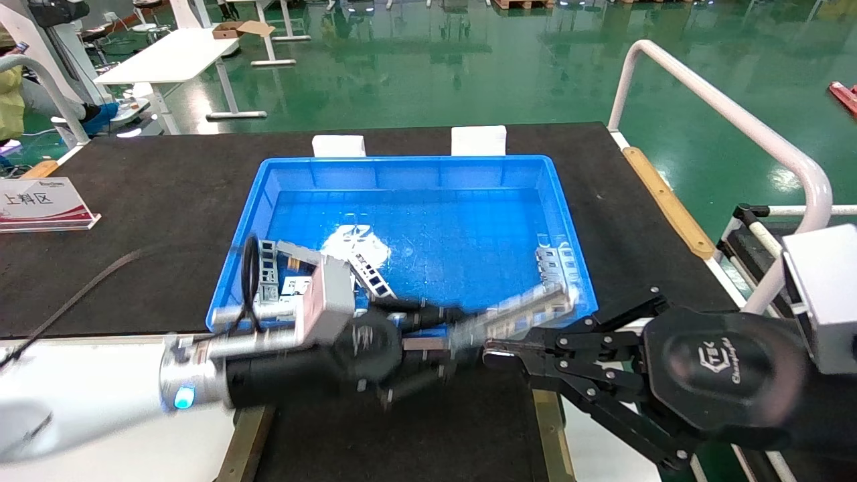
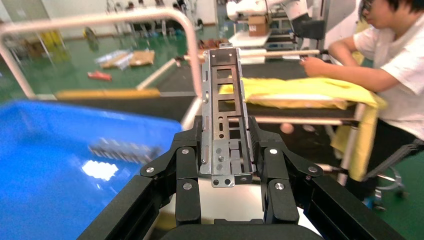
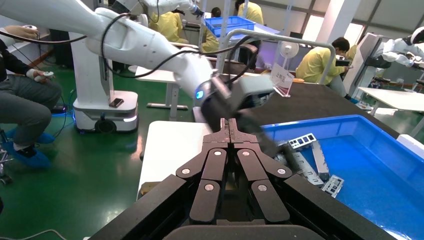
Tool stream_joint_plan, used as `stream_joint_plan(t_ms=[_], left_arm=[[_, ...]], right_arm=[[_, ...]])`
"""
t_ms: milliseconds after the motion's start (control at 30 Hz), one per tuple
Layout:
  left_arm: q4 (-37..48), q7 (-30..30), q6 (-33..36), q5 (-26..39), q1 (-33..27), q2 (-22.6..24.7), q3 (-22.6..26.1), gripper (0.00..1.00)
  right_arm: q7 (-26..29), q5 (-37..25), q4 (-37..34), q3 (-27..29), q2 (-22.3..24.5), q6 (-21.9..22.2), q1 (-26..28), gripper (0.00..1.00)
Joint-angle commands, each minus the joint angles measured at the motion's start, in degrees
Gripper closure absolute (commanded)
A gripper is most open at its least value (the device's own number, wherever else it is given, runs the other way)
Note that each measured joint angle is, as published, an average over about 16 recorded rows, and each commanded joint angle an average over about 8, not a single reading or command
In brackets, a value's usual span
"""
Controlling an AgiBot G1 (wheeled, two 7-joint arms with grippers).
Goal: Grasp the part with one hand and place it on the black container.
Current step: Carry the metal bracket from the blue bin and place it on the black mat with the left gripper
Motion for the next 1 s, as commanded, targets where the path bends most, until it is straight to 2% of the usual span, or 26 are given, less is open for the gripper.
stream_joint_plan(t_ms=[33,333,533,767,1000], left_arm=[[-3.81,-0.91,-0.99,0.07,1.88,-2.16,0.45,1.00],[-18.89,-2.91,-15.04,-1.74,15.78,-10.13,2.74,1.00],[-25.26,-2.32,-27.31,-4.56,24.61,-11.65,2.78,1.00],[-27.68,-0.08,-40.13,-9.39,32.98,-8.39,-0.65,1.00],[-27.54,4.95,-49.48,-13.78,40.67,-1.24,-9.19,1.00]], right_arm=[[0.00,0.00,0.00,0.00,0.00,0.00,0.00,1.00],[-0.01,0.01,0.00,-0.01,0.00,0.00,0.00,1.00],[-0.01,0.01,0.00,-0.02,0.01,0.01,0.00,1.00],[-0.01,0.02,0.00,-0.02,0.01,0.01,0.01,1.00],[-0.02,0.02,0.00,-0.03,0.01,0.01,0.01,1.00]])
